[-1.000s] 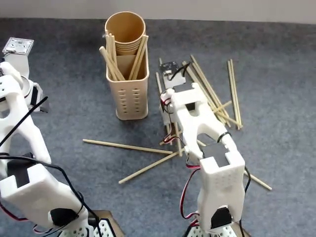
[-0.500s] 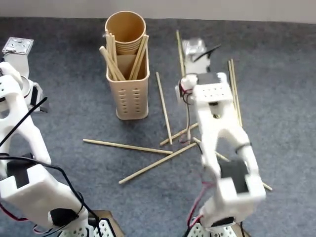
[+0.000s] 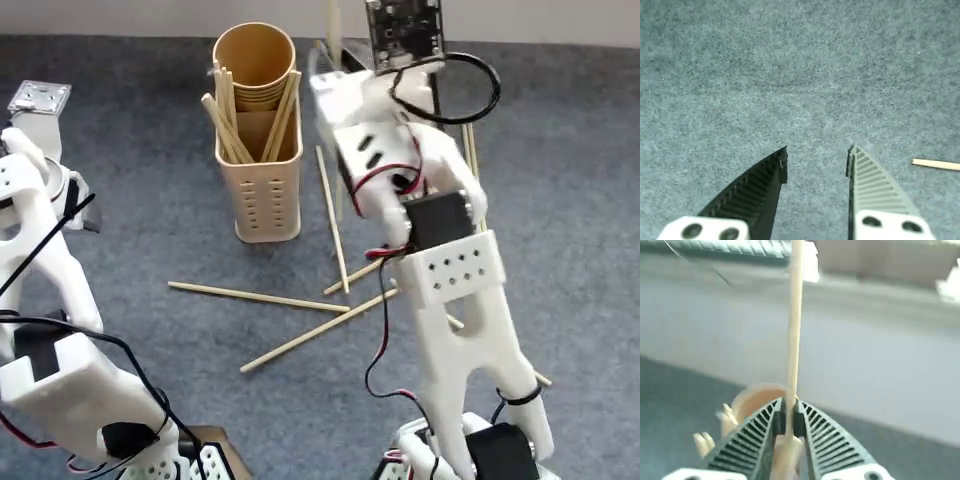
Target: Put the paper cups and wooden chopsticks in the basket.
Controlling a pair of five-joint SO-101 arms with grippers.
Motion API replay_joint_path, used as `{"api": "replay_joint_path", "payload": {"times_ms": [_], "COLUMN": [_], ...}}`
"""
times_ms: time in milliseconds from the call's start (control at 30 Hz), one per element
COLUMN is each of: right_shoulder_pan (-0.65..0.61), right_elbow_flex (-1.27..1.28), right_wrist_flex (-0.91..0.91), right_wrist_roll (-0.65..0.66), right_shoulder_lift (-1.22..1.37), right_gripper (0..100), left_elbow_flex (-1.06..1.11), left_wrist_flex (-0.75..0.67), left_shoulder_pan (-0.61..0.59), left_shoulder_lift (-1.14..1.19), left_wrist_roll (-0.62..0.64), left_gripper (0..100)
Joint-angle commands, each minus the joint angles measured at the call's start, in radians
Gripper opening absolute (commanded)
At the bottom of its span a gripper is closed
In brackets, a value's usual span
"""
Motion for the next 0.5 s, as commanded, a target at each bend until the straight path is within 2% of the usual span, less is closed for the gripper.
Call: {"api": "replay_joint_path", "payload": {"times_ms": [0,133,367,467], "right_shoulder_pan": [-0.094,-0.114,-0.081,-0.099], "right_elbow_flex": [-0.022,-0.021,0.076,0.150], "right_wrist_flex": [-0.211,-0.348,-0.291,-0.269], "right_wrist_roll": [0.015,0.058,-0.098,-0.087], "right_shoulder_lift": [0.048,0.137,0.199,0.119], "right_gripper": [0.5,0.5,0.5,0.5], "left_elbow_flex": [0.010,0.013,0.036,0.035], "left_wrist_flex": [-0.009,-0.002,-0.009,-0.009], "left_shoulder_pan": [0.015,0.018,-0.012,-0.002], "left_shoulder_lift": [-0.047,-0.047,-0.048,-0.048], "left_wrist_roll": [-0.015,-0.014,-0.014,-0.014], "left_gripper": [22,22,22,22]}}
